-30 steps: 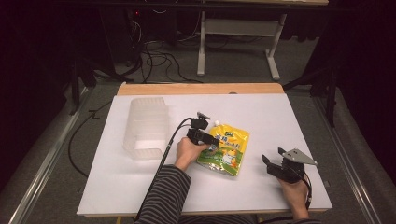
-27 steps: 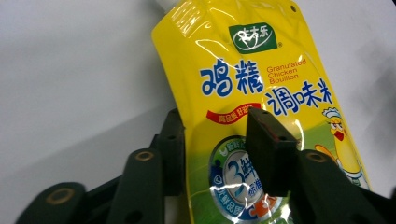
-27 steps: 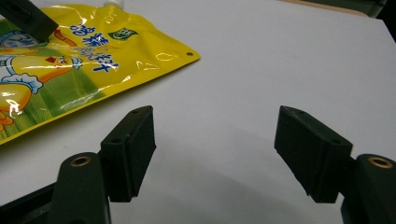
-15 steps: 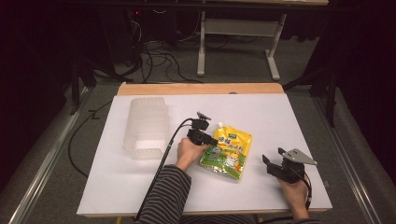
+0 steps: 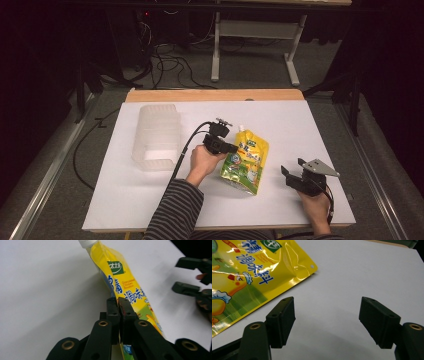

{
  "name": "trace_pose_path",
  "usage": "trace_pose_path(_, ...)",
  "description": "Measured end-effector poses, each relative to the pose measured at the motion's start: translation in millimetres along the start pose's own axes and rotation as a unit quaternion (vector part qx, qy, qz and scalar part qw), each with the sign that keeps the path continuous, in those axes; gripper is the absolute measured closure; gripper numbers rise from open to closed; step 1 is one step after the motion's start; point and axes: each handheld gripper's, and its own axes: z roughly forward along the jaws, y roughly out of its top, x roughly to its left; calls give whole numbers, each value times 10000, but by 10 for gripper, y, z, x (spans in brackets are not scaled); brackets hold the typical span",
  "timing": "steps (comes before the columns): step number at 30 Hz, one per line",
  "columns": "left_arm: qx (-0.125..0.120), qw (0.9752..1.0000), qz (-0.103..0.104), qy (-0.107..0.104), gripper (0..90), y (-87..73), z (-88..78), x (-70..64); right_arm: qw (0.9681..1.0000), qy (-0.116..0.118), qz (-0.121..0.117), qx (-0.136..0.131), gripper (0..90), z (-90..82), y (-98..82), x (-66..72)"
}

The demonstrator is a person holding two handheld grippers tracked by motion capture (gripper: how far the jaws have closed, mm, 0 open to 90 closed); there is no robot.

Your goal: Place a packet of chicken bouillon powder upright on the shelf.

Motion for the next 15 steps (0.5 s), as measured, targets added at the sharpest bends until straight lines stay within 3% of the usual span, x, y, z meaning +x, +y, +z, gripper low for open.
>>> trace_pose_path(3,-39,9996,238,111,889,45,-66,-93,10000,-5,-12,-8,296,-1,0,2)
trace_pose_path(10,-171,9991,378,73,893,80,-196,-157,10000,14,29,-10,296,0,0,-6)
trace_pose_path(12,-226,9982,538,146,894,93,-290,-189,10000,12,43,-10,296,-2,-1,-11)
trace_pose_path(15,-309,9976,600,158,894,108,-374,-227,10000,12,44,3,296,-1,0,-4)
